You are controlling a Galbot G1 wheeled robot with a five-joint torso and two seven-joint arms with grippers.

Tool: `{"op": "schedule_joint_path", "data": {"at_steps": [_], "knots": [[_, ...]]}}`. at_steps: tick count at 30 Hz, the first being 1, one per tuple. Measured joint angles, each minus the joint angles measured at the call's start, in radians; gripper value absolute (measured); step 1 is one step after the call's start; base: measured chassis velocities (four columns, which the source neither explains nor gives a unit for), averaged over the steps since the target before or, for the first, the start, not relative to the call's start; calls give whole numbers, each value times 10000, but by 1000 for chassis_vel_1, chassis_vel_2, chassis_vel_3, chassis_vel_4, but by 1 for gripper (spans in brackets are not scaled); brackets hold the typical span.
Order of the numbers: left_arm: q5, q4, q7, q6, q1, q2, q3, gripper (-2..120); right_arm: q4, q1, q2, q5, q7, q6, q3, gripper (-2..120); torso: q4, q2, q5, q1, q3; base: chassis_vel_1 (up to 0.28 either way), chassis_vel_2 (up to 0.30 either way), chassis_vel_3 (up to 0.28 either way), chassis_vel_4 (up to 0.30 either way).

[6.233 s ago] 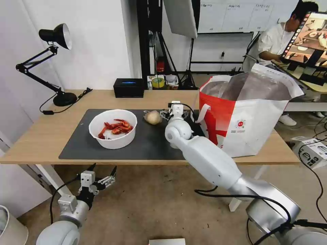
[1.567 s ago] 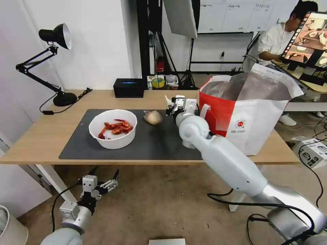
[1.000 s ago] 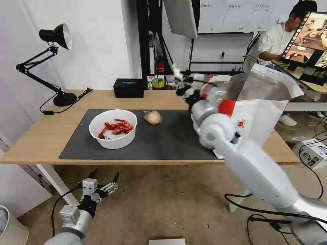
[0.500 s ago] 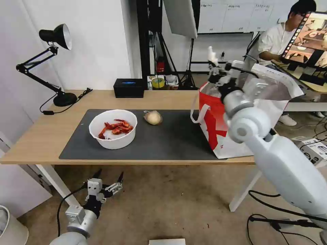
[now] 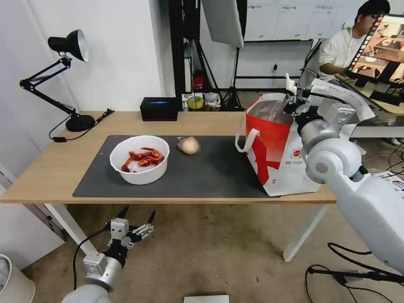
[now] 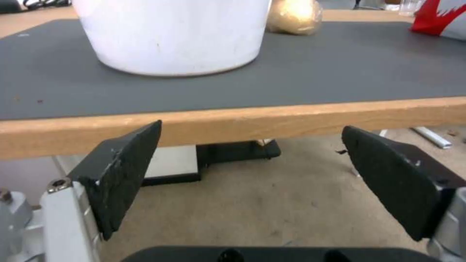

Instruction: Pick up the trash from the table and place it into the takeout bag.

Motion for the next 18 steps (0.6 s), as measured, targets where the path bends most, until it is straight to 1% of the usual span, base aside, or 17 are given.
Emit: {"op": "schedule_joint_path", "data": {"at_steps": [1,4,5,7,8,9,11,12,15,16,18], "knots": [[0,0,0,0,0,0,0,100,0,0,0,0,0,0,0,14,0,0,0,0,0,0,0,0,0],[-7,-48,1,21,39,26,-51,100,58,-59,-54,37,316,-146,52,30,0,0,1,0,0,0,0,0,0],[-7,-48,1,21,39,26,-51,100,58,-59,-54,37,316,-146,52,30,0,0,1,0,0,0,0,0,0],[-14,-52,0,22,48,50,-68,100,141,-133,-106,87,461,-231,76,39,0,0,0,1,0,0,0,0,0],[-14,-52,0,22,48,50,-68,100,141,-133,-106,87,461,-231,76,39,0,0,0,1,0,0,0,0,0],[-19,-62,0,23,48,59,-71,100,170,-171,-133,106,503,-256,114,45,0,0,1,1,0,0,0,0,0],[-29,-73,1,26,44,69,-72,100,189,-236,-196,134,522,-277,181,53,-1,0,1,1,0,0,0,0,0],[-29,-73,1,26,44,69,-72,100,189,-236,-196,134,522,-277,181,53,-1,0,1,1,0,0,0,0,0],[-33,-87,0,30,46,78,-72,100,191,-294,-285,146,522,-296,233,69,-1,0,1,1,0,0,0,0,0],[-33,-87,0,30,46,78,-72,100,191,-294,-285,146,522,-296,233,69,-1,0,1,1,0,0,0,0,0],[-35,-104,2,31,51,87,-72,100,202,-325,-308,153,511,-305,255,78,0,0,0,1,0,0,0,0,0]]}}
